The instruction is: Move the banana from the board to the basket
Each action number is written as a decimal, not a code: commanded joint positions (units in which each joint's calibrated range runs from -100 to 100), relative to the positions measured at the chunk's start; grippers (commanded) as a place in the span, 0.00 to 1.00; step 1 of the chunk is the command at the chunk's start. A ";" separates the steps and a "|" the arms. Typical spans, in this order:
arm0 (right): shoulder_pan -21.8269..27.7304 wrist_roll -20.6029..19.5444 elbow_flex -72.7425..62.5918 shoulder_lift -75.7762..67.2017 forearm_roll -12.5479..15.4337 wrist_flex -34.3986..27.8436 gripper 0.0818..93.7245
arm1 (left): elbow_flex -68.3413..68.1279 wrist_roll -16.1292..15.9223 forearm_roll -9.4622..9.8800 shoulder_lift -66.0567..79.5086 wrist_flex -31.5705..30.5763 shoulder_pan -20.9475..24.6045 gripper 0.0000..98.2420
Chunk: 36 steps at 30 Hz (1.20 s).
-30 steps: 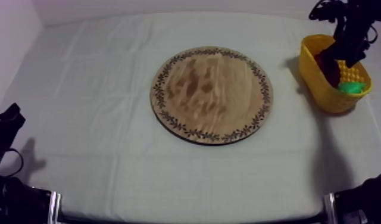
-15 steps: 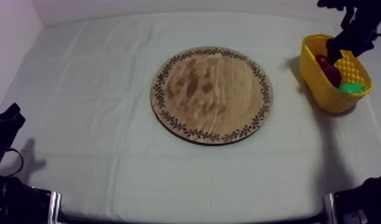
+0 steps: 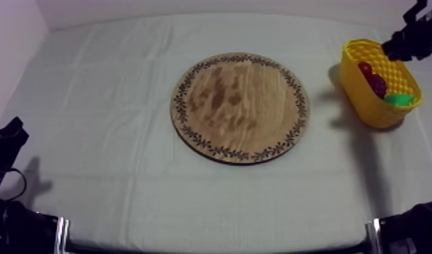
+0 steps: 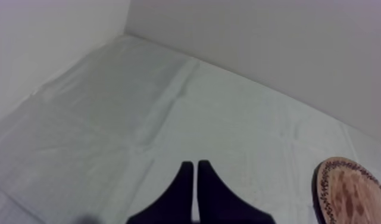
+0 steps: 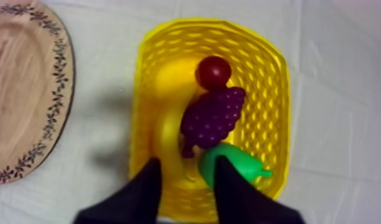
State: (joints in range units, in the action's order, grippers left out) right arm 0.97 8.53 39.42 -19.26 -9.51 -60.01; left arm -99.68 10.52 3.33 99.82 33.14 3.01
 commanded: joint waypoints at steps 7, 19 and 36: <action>-1.33 3.49 22.70 -24.26 4.40 15.45 0.02 | 0.01 0.01 0.01 0.00 0.01 -0.01 0.00; 0.55 22.52 45.31 -46.96 27.63 20.75 0.01 | 0.01 0.01 0.01 0.00 0.01 -0.01 0.00; -3.67 5.92 52.82 -71.87 23.22 10.13 0.02 | 0.01 0.01 0.06 0.00 0.01 -0.01 0.00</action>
State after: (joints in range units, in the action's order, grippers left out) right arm -2.29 31.42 91.97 -89.27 15.35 -50.17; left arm -99.68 10.52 3.38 99.82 33.14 3.01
